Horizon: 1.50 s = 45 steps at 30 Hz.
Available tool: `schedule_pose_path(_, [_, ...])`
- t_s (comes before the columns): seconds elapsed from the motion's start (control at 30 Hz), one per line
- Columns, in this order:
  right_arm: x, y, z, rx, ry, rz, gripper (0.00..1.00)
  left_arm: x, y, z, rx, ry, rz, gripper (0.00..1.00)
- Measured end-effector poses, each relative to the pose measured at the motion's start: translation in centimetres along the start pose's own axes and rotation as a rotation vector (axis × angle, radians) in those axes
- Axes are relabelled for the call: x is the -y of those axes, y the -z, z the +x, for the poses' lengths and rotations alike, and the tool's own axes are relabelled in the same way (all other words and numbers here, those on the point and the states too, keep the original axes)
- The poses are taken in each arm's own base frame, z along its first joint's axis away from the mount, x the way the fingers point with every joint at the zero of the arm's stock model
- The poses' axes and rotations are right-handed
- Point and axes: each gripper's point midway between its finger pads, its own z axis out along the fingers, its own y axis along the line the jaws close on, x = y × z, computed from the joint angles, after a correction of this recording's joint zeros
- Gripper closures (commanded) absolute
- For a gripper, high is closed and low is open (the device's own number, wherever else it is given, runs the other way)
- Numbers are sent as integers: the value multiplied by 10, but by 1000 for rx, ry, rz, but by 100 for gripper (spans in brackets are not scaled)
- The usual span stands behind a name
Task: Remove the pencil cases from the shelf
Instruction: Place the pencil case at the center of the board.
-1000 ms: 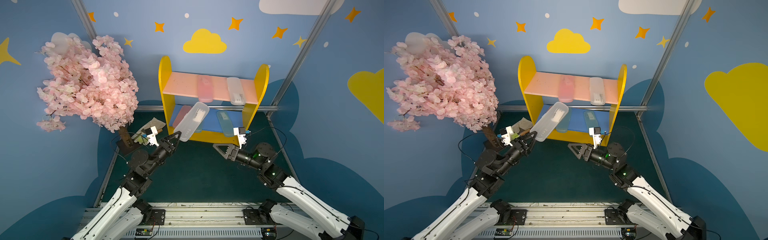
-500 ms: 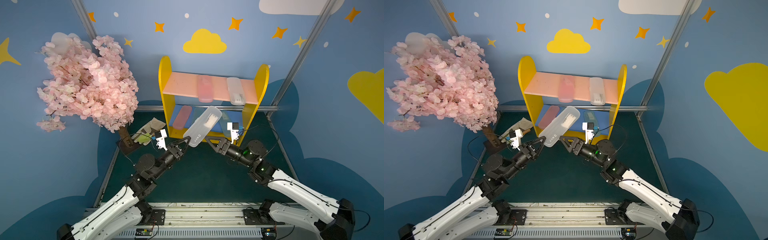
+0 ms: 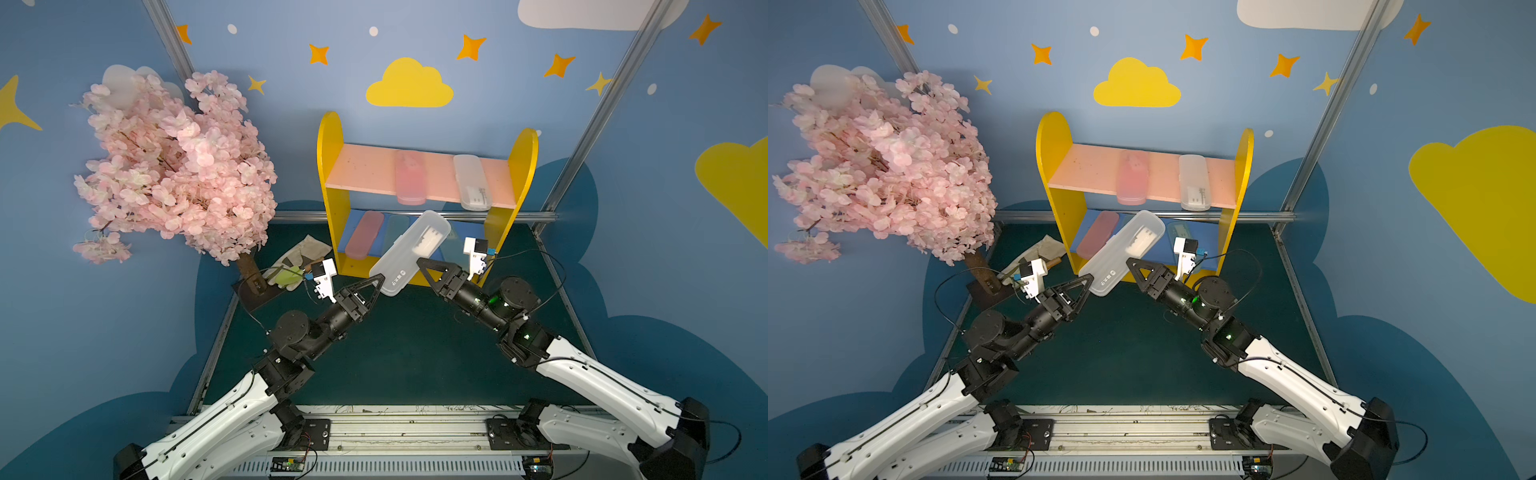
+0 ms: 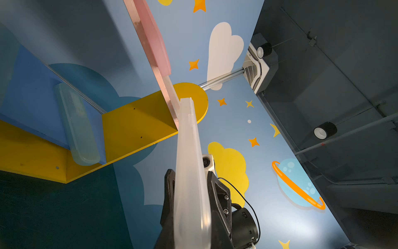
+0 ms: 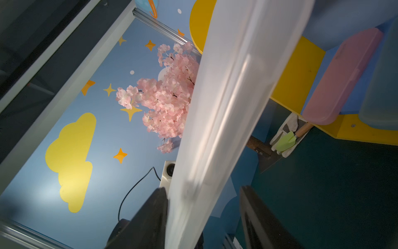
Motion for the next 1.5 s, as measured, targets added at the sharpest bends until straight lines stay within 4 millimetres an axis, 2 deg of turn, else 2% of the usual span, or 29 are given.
schedule_pose_path(0.13, [-7, -4, -4, 10, -1, -22, 56, 1, 0, 0, 0, -3, 6, 97])
schedule_pose_path(0.47, [-1, -15, -1, 3, -44, -31, 74, -2, -3, 3, -11, -2, -1, 95])
schedule_pose_path(0.5, [-4, -15, -2, 6, -54, -40, 76, -2, -3, 3, -11, -2, 0, 91])
schedule_pose_path(0.57, [-10, -15, -5, 16, -70, -64, 82, 0, -3, 3, -13, -1, 6, 76])
schedule_pose_path(0.63, [-12, -14, -6, 17, -75, -71, 84, 0, -2, 3, -12, -5, 6, 58])
schedule_pose_path(0.73, [-10, -14, -5, 13, -59, -63, 84, -10, -1, 4, -17, -15, -42, 24])
schedule_pose_path(0.8, [-3, -14, -4, 13, -51, -45, 85, -17, 3, 3, -11, -31, -81, 13])
schedule_pose_path(0.97, [27, -12, 8, -22, -24, 49, 84, -25, 24, -9, 38, -105, -193, 5])
schedule_pose_path(1.17, [69, -4, 39, -155, 38, 193, 84, -40, 57, -24, 73, -294, -360, 0])
schedule_pose_path(1.27, [93, -1, 61, -245, 51, 243, 84, -45, 73, -33, 83, -389, -452, 0])
schedule_pose_path(1.5, [170, -3, 137, -524, 24, 373, 84, -45, 105, -54, 113, -533, -604, 0])
